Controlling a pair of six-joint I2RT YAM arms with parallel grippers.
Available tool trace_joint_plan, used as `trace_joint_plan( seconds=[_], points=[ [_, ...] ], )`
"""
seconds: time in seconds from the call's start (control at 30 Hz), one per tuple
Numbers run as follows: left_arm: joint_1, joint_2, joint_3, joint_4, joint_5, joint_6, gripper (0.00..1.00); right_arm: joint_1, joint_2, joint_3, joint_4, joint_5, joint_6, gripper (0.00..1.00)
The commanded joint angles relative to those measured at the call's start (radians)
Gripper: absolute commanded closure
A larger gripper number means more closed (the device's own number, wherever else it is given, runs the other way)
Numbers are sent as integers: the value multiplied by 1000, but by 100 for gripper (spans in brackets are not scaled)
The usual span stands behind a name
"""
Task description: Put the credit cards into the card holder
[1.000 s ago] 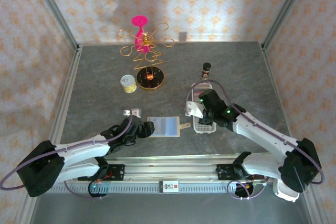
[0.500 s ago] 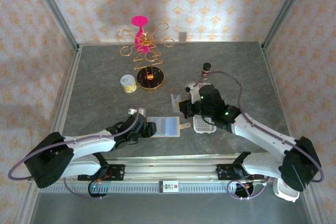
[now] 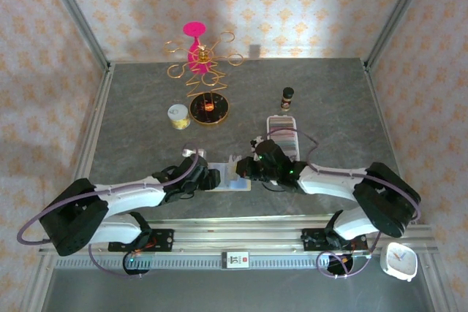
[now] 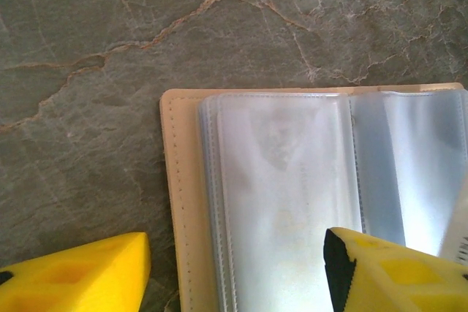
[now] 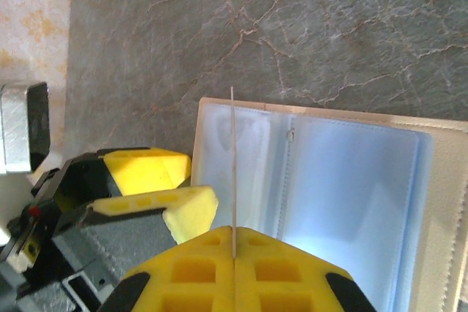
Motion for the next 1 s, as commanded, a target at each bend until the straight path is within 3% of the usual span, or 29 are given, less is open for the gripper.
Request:
trace_joint_plan(
  seconds=[0.0,0.47,0.97],
  points=[
    [-3,29,28,-52,-37,24,36,6,39,33,54,37,51,100],
    [-3,77,20,-68,-49,25,62,15,122,50,74,47,73,100],
    [-2,76,-8,-43,-34,8,73,32,180,44,118,31,108,100]
  ],
)
